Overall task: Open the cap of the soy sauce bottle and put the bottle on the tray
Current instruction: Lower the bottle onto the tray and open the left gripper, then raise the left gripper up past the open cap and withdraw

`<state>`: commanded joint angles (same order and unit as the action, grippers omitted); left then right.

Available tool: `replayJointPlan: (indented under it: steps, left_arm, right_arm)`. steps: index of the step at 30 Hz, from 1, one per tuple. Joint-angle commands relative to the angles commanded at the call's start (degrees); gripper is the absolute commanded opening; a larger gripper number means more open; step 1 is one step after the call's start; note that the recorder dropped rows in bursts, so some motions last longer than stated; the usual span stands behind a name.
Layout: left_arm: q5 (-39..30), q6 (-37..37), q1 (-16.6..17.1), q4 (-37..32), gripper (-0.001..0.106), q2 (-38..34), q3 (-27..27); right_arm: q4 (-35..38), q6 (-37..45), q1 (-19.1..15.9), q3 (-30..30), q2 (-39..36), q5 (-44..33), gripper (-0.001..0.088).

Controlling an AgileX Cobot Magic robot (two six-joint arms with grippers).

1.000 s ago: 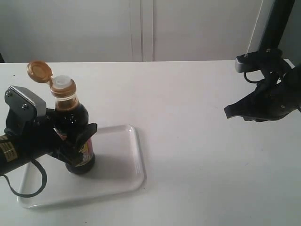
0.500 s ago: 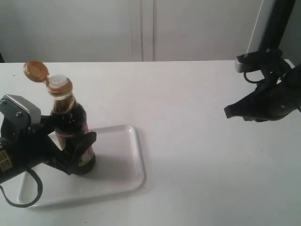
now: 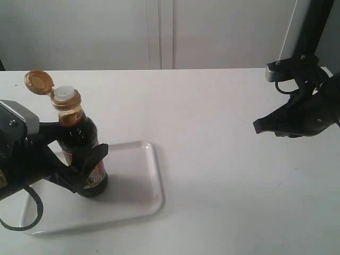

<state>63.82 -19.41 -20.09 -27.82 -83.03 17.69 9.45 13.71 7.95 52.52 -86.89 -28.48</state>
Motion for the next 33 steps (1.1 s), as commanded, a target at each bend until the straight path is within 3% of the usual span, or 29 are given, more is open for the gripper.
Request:
replayJointPlan:
  steps: [13, 23, 29, 33]
  left_arm:
    - [-0.47, 0.0, 0.0, 0.94, 0.095, 6.94, 0.0]
    - [-1.97, 0.26, 0.0, 10.26, 0.094, 10.52, 0.0]
    - [-1.35, 0.26, 0.0, 10.23, 0.095, 10.64, 0.11]
    - [0.92, 0.02, 0.0, 10.23, 0.102, 11.09, 0.11]
  right_arm:
    - [0.0, 0.0, 0.0, 0.0, 0.0, 0.0, 0.0]
    - [0.13, 0.0, 0.0, 0.0, 0.0, 0.0, 0.0]
    - [0.68, 0.0, 0.0, 0.0, 0.0, 0.0, 0.0]
    - [0.78, 0.0, 0.0, 0.0, 0.0, -0.1, 0.0]
